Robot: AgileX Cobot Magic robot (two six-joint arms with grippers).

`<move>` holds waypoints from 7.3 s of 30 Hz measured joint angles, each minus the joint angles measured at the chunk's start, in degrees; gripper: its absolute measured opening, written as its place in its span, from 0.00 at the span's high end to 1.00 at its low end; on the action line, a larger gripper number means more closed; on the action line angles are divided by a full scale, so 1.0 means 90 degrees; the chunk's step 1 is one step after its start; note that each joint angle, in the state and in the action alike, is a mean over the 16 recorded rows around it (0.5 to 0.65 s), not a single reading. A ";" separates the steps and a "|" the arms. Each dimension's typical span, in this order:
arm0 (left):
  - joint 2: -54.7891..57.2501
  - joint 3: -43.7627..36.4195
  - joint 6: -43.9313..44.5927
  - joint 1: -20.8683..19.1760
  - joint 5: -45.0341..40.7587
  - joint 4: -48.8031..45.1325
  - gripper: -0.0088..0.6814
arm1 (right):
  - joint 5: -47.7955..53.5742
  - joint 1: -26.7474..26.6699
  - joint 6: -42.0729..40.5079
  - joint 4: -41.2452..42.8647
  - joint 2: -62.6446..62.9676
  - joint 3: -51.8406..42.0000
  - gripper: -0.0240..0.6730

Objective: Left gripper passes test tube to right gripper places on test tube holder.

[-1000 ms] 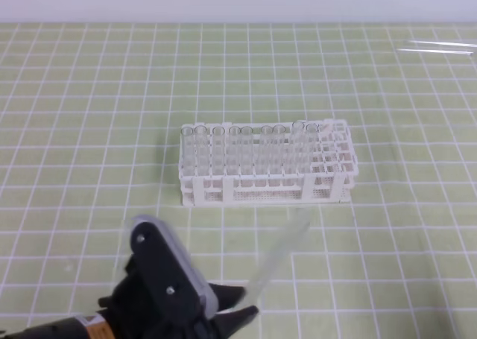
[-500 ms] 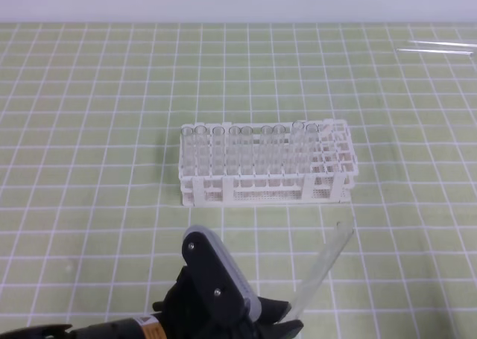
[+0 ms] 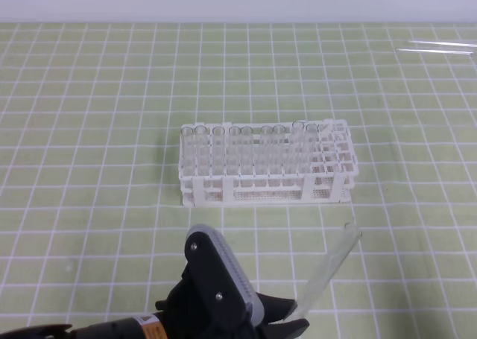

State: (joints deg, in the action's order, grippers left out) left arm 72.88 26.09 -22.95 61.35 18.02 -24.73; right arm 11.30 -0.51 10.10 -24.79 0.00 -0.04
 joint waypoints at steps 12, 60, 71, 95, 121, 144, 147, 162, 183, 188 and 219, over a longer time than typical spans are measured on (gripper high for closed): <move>0.0020 0.0000 0.0101 0.0000 0.0121 0.0033 0.83 | -0.0213 0.0000 -0.0176 -0.3393 0.0000 0.0005 0.99; 0.0046 -0.0004 0.0250 -0.0003 0.1307 -0.0014 0.85 | 0.5507 -0.0370 -1.1662 -0.8231 -0.4326 0.2416 0.42; 0.0327 -0.0002 0.0387 -0.0003 0.2046 -0.0106 0.85 | 0.5851 -0.0435 -1.1956 -0.8231 -0.4881 0.2752 0.42; 0.0901 0.0190 0.0525 -0.0003 0.2963 -0.0096 0.84 | 0.5982 -0.0453 -1.1997 -0.8142 -0.4940 0.2816 0.41; 0.0917 0.0189 0.0662 -0.0001 0.2962 -0.0102 0.84 | 0.5999 -0.0453 -1.1850 -0.7681 -0.4940 0.2816 0.68; 0.0925 0.0189 0.0652 0.0001 0.2824 0.0043 0.81 | 0.5926 -0.0453 -1.1925 -0.7646 -0.4940 0.2822 0.81; 0.0922 0.0189 0.0653 0.0001 0.2806 0.0103 0.78 | 0.5913 -0.0453 -1.1925 -0.7644 -0.4940 0.2822 0.82; 0.0911 0.0185 0.0682 -0.0002 0.2625 0.0895 0.51 | 0.5779 -0.0447 -1.2024 -0.7676 -0.4940 0.2822 0.82; 0.0859 0.0184 0.0730 -0.0001 0.2257 0.1268 0.43 | 0.4728 -0.0452 -1.2169 -0.7699 -0.4940 0.2822 0.82; 0.0493 0.0183 0.0969 -0.0002 0.1591 0.1374 0.51 | 0.4354 -0.0453 -1.2169 -0.7710 -0.4940 0.2822 0.82; -0.5146 -0.0339 0.1719 -0.0002 -0.4050 0.1305 0.99 | 0.3777 -0.0453 -1.2179 -0.7764 -0.4990 0.2822 0.82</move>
State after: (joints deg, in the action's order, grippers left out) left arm 26.56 23.05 -7.47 61.33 -18.44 -12.98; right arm 45.30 -4.59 -99.51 -94.67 -44.91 25.36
